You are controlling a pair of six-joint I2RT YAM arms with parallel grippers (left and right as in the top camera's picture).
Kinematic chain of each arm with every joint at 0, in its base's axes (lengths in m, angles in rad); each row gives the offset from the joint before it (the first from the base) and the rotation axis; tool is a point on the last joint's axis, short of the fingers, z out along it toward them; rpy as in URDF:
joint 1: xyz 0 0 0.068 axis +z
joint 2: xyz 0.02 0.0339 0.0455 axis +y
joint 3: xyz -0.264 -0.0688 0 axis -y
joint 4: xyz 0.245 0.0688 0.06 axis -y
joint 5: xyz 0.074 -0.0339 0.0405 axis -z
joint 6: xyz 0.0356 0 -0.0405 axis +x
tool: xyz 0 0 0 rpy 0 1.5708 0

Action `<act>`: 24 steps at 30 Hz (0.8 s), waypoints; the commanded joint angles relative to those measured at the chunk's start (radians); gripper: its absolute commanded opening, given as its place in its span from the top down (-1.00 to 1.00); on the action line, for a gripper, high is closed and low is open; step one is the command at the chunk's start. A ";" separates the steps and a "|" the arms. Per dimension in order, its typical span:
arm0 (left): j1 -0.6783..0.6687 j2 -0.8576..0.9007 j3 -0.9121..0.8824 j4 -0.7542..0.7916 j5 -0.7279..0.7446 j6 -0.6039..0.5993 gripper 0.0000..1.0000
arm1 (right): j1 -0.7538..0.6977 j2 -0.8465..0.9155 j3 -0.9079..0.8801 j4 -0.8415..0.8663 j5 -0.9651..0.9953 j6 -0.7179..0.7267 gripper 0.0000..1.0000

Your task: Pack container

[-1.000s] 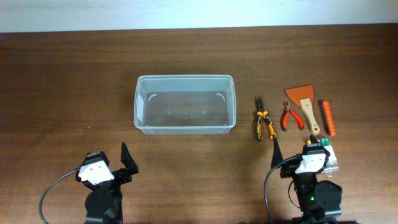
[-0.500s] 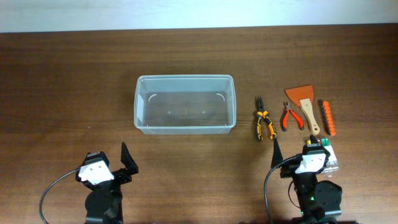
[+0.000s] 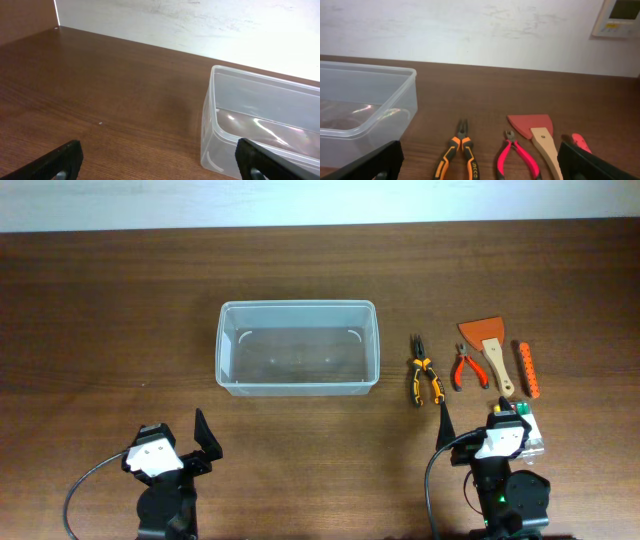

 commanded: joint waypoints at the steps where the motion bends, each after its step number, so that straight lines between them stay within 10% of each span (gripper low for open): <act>1: -0.003 -0.007 -0.003 -0.002 -0.003 0.009 -0.98 | 0.005 -0.012 -0.013 0.056 -0.035 0.003 -0.97; 12: -0.003 -0.007 -0.003 -0.002 -0.003 0.009 -0.98 | 0.004 0.445 0.414 0.175 0.164 -0.272 -0.97; 24: -0.003 -0.007 -0.003 -0.002 -0.003 0.009 -0.99 | 0.005 1.395 1.724 -0.812 0.001 -0.281 -0.97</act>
